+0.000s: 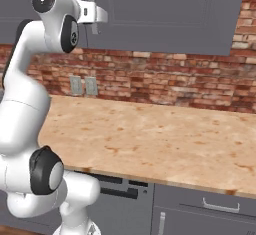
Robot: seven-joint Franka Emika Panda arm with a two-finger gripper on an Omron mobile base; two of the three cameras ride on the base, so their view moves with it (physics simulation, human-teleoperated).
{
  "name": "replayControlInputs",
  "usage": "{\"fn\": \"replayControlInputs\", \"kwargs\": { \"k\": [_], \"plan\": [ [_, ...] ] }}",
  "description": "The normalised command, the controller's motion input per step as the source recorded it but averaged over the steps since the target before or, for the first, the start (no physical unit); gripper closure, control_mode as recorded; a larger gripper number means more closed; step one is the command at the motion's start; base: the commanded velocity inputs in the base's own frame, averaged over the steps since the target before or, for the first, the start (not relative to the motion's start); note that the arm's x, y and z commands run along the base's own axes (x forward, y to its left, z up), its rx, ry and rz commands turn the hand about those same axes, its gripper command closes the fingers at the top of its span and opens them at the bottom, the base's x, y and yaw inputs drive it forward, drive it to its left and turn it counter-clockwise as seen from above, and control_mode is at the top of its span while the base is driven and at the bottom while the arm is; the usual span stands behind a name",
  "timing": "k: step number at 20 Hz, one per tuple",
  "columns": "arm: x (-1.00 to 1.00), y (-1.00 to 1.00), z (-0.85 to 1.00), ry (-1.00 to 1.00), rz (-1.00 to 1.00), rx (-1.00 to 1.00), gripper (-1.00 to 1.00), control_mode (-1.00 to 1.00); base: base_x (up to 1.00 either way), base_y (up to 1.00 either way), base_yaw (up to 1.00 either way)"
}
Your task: Open the cabinet, pick the kettle from the cabinet, and place it in the sink.
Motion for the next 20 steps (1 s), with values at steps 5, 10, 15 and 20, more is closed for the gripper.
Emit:
{"fn": "replayControlInputs", "kwargs": {
  "k": [5, 10, 15, 20],
  "plan": [
    [0.38, 0.0, 0.01, 0.0, 0.0, 0.0, -1.0, -1.0, 0.0, 0.0, 0.0],
    [0.38, 0.0, 0.0, 0.0, 0.0, 0.0, -1.0, -1.0, 0.0, 0.0, 0.0],
    [0.37, 0.0, 0.0, 0.0, 0.0, 0.0, 1.0, -1.0, 0.0, 0.0, 0.0],
    [0.41, 0.0, -0.04, 0.02, 0.0, 0.0, 1.0, -1.0, 0.0, 0.0, 0.0]
  ]
}}
